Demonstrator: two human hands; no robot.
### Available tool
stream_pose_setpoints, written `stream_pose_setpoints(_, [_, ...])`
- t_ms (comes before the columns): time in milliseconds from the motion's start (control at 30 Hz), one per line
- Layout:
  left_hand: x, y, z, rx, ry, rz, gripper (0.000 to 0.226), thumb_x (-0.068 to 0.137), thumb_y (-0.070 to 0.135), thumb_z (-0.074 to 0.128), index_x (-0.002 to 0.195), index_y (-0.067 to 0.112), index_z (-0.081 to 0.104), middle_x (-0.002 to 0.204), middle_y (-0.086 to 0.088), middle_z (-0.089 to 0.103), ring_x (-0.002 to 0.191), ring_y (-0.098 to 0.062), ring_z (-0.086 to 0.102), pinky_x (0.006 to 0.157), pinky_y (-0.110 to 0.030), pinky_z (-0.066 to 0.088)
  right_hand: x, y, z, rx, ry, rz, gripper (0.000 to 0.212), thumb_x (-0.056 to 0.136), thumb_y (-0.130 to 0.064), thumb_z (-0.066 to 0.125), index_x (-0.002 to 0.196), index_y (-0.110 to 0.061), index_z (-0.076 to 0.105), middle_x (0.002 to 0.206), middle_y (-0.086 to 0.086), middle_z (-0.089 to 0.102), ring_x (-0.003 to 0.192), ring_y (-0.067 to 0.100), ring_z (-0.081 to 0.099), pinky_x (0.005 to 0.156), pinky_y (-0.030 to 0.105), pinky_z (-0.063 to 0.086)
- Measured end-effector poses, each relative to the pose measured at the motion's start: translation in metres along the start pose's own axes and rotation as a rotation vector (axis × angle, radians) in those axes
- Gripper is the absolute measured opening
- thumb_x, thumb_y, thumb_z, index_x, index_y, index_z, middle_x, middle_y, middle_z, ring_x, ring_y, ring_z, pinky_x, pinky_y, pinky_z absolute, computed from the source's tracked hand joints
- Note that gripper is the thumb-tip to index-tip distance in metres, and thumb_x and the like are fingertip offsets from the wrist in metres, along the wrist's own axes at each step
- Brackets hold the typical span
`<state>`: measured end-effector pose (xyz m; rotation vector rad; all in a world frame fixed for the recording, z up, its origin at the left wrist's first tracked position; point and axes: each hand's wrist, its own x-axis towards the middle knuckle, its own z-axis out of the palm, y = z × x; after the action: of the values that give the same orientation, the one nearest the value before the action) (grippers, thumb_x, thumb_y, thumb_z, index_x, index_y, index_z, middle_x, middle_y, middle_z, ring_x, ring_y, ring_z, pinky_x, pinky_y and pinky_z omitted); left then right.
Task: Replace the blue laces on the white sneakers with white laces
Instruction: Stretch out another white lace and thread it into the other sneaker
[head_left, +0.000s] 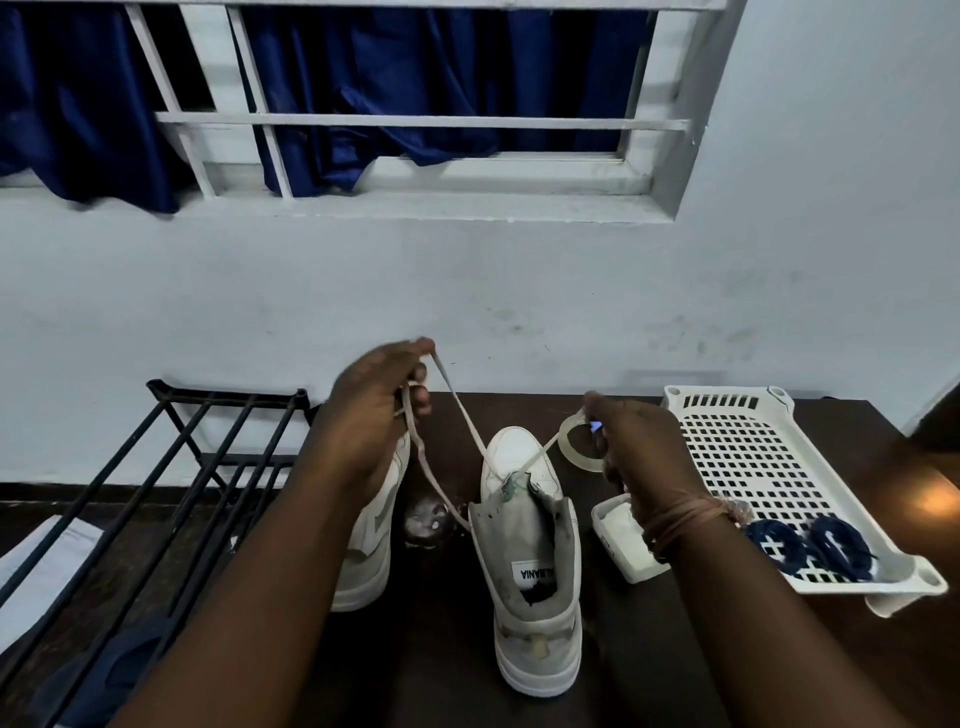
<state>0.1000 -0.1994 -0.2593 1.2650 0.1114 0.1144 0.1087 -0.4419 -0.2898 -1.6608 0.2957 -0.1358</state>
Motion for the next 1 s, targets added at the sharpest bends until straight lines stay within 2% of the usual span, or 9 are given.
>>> stream_pose_setpoints(267, [-0.011,0.015,0.012,0.091,-0.05,0.347,0.026,0.105,0.02,0.052,0.126,0.019,0.067,0.092,-0.004,0.062,0.076,-0.017,0.052,0.069,-0.027,0.043,-0.005,-0.013,0.005,0.252,-0.131,0.094,0.037,0.091,-0.029,0.064,0.059,-0.013,0.06,0.058,0.009,0.057,0.047,0.019,0.049,0.052,0.026,0.029])
stream_pose_setpoints(400, [-0.015,0.009,0.016,0.442,-0.044,0.484,0.024,0.106,0.023,0.052,0.122,0.026,0.069,0.091,0.004,0.07,0.077,-0.009,0.06,0.075,-0.024,0.046,-0.006,-0.012,0.006,0.19,-0.173,0.061,0.035,0.09,-0.034,0.067,0.063,-0.013,0.064,0.062,0.007,0.062,0.053,0.016,0.051,0.053,0.025,0.038])
stream_pose_setpoints(533, [-0.015,-0.018,0.02,0.78,-0.144,0.319,0.023,0.097,0.039,0.064,0.117,0.032,0.072,0.105,0.015,0.074,0.099,0.0,0.066,0.095,-0.026,0.053,-0.013,-0.015,0.009,0.127,-0.328,-0.046,0.032,0.093,-0.027,0.067,0.085,0.004,0.065,0.073,0.007,0.068,0.06,0.011,0.06,0.057,0.022,0.046])
stream_pose_setpoints(600, [-0.014,-0.03,0.02,0.873,-0.14,0.161,0.037,0.09,0.047,0.071,0.123,0.032,0.067,0.122,0.016,0.069,0.111,0.001,0.063,0.101,-0.035,0.052,-0.017,-0.014,0.011,0.071,-0.368,-0.096,0.034,0.09,-0.032,0.071,0.084,0.002,0.067,0.076,0.01,0.068,0.068,0.017,0.06,0.063,0.029,0.049])
stream_pose_setpoints(667, [-0.014,-0.036,0.023,0.962,-0.226,0.187,0.061,0.086,0.043,0.076,0.142,0.033,0.053,0.142,0.015,0.054,0.129,-0.003,0.051,0.111,-0.034,0.043,-0.02,-0.015,0.013,-0.015,-0.375,-0.144,0.035,0.088,-0.038,0.072,0.079,-0.004,0.07,0.073,0.014,0.066,0.069,0.02,0.056,0.07,0.036,0.046])
stream_pose_setpoints(767, [-0.016,-0.036,0.03,0.83,-0.374,0.23,0.051,0.085,0.035,0.076,0.132,0.046,0.06,0.125,0.021,0.066,0.118,0.0,0.06,0.102,-0.035,0.048,-0.022,-0.018,0.014,-0.037,-0.412,-0.159,0.036,0.092,-0.038,0.067,0.078,-0.005,0.067,0.067,0.012,0.063,0.063,0.02,0.048,0.067,0.036,0.041])
stream_pose_setpoints(867, [-0.011,-0.04,0.024,0.767,-0.265,0.241,0.017,0.091,0.024,0.066,0.097,0.037,0.076,0.089,0.01,0.076,0.089,-0.008,0.071,0.087,-0.042,0.056,-0.019,-0.021,0.008,-0.096,-0.382,-0.179,0.036,0.09,-0.045,0.067,0.079,-0.01,0.07,0.061,-0.003,0.059,0.057,0.012,0.048,0.061,0.029,0.04])
stream_pose_setpoints(933, [-0.009,-0.038,0.019,0.677,-0.218,0.253,0.018,0.091,0.021,0.069,0.102,0.035,0.073,0.095,0.01,0.075,0.093,-0.007,0.069,0.089,-0.037,0.054,-0.018,-0.021,0.003,-0.047,-0.42,-0.172,0.03,0.094,-0.033,0.066,0.085,-0.005,0.073,0.061,-0.004,0.061,0.053,0.006,0.05,0.057,0.021,0.041])
stream_pose_setpoints(1000, [-0.009,-0.035,0.018,0.562,-0.331,0.21,0.045,0.086,0.024,0.076,0.126,0.041,0.063,0.115,0.013,0.07,0.112,-0.007,0.063,0.095,-0.032,0.051,-0.018,-0.02,0.001,-0.041,-0.488,-0.178,0.028,0.091,-0.035,0.069,0.09,-0.008,0.075,0.069,0.005,0.062,0.061,0.015,0.05,0.059,0.025,0.041])
